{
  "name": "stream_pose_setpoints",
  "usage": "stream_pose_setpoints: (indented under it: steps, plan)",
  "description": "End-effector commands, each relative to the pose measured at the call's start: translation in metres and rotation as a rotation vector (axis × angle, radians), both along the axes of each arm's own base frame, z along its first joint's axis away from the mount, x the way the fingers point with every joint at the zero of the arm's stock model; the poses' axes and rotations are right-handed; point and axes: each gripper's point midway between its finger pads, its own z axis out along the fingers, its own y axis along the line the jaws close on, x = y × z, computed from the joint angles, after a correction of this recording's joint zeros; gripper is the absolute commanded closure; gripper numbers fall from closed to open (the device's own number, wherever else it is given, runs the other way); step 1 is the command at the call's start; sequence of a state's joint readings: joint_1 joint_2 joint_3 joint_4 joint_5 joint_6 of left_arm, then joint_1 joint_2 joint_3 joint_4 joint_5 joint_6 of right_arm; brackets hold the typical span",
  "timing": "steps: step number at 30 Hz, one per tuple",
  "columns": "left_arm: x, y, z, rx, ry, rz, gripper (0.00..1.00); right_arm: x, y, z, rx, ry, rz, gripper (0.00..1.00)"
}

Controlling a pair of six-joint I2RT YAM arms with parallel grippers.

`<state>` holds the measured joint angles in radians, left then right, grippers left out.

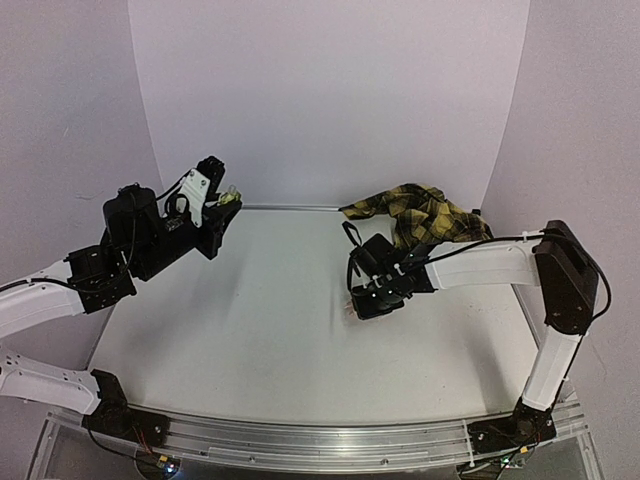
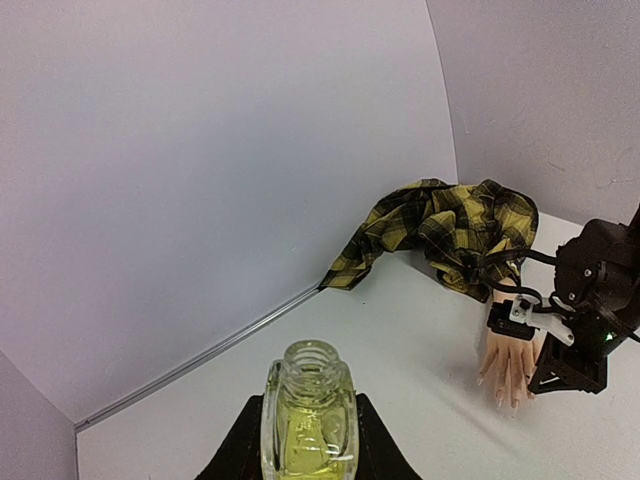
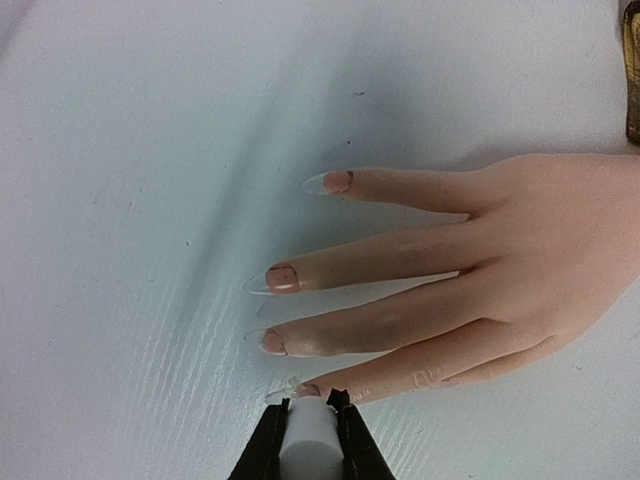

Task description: Paint the nails

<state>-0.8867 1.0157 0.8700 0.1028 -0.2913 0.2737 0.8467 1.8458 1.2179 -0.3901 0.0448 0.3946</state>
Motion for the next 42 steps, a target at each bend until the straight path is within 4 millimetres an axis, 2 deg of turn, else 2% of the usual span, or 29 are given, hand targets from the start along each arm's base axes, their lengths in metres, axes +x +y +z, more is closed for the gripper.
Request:
stream_pose_setpoints:
  steps: [1,25,32,39,42]
  plan:
    - [-0.001,0.001,0.023,-0.037,-0.046,0.0,1.0,0.009,0.0,0.009,-0.002,-0.025,-0.024,1.0]
    - [-0.001,0.001,0.022,-0.035,-0.045,-0.002,1.0,0.0,0.018,0.002,0.041,0.033,0.031,1.0]
    - [0.0,0.001,0.022,-0.035,-0.043,-0.002,1.0,-0.007,0.03,0.011,0.071,0.033,0.069,1.0]
    - [-0.001,0.001,0.023,-0.037,-0.044,-0.003,1.0,-0.004,0.015,0.035,0.078,-0.041,0.012,1.0]
    - [-0.001,0.001,0.023,-0.039,-0.044,-0.004,1.0,0.003,0.004,0.037,0.062,-0.063,-0.028,1.0]
